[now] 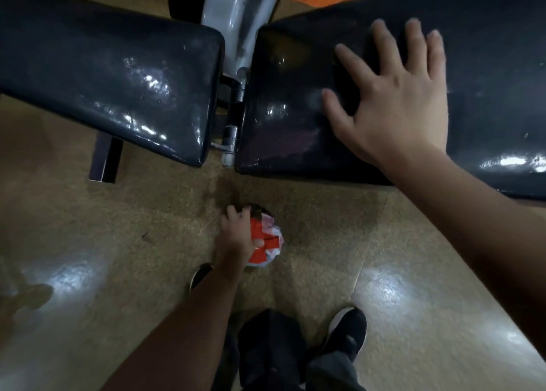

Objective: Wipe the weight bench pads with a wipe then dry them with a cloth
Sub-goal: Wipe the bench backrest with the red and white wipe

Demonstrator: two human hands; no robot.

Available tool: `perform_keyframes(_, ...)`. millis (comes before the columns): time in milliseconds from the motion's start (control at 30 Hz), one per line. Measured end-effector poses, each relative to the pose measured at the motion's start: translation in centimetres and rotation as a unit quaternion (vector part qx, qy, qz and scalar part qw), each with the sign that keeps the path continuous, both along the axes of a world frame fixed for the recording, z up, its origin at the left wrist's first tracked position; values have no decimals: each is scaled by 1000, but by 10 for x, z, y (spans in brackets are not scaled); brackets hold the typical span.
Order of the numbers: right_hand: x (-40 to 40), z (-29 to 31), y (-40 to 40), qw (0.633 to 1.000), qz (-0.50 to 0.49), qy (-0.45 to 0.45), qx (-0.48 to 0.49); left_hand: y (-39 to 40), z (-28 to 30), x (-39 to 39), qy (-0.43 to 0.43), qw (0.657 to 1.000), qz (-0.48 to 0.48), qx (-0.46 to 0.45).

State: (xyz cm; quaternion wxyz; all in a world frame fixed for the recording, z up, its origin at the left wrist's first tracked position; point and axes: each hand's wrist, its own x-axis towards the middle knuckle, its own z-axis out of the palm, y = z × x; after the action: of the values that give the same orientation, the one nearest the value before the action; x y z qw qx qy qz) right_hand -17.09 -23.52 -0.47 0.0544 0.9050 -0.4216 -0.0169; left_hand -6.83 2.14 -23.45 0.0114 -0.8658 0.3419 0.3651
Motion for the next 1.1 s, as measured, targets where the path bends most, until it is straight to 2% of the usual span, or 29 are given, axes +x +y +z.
perform_keyframes(233,1,2,1,1000,-7,14,-5,4,3,-5,-58,996,-46,-45)
perform_keyframes(333,3,7,2,1000,-7,24,9,-1,21,-1,-6,998,-56,-29)
perform_keyframes(433,5,19,-2,998,-18,20,64,-13,65,10,91,994,-22,-48)
perform_keyframes(567,9,53,7,983,-17,18,183,-27,154,35,154,980,31,-125)
perform_keyframes(667,11,85,27,967,-36,-1,253,-42,229,57,145,973,46,-173)
perform_keyframes(733,14,117,38,950,-89,-52,295,-56,287,67,125,966,68,-215)
perform_keyframes(800,19,150,48,907,-174,-134,359,-72,345,72,102,954,103,-264)
perform_keyframes(900,30,205,58,811,-260,-240,467,-90,427,67,98,933,142,-317)
perform_keyframes(933,34,228,60,762,-284,-276,512,-94,449,62,105,924,147,-336)
perform_keyframes(1000,41,269,62,603,-299,-364,643,-101,488,51,133,907,150,-371)
perform_keyframes(1033,44,287,63,541,-294,-392,684,-104,503,46,153,903,140,-375)
perform_keyframes(1100,45,309,62,475,-304,-423,709,-110,529,36,213,895,107,-377)
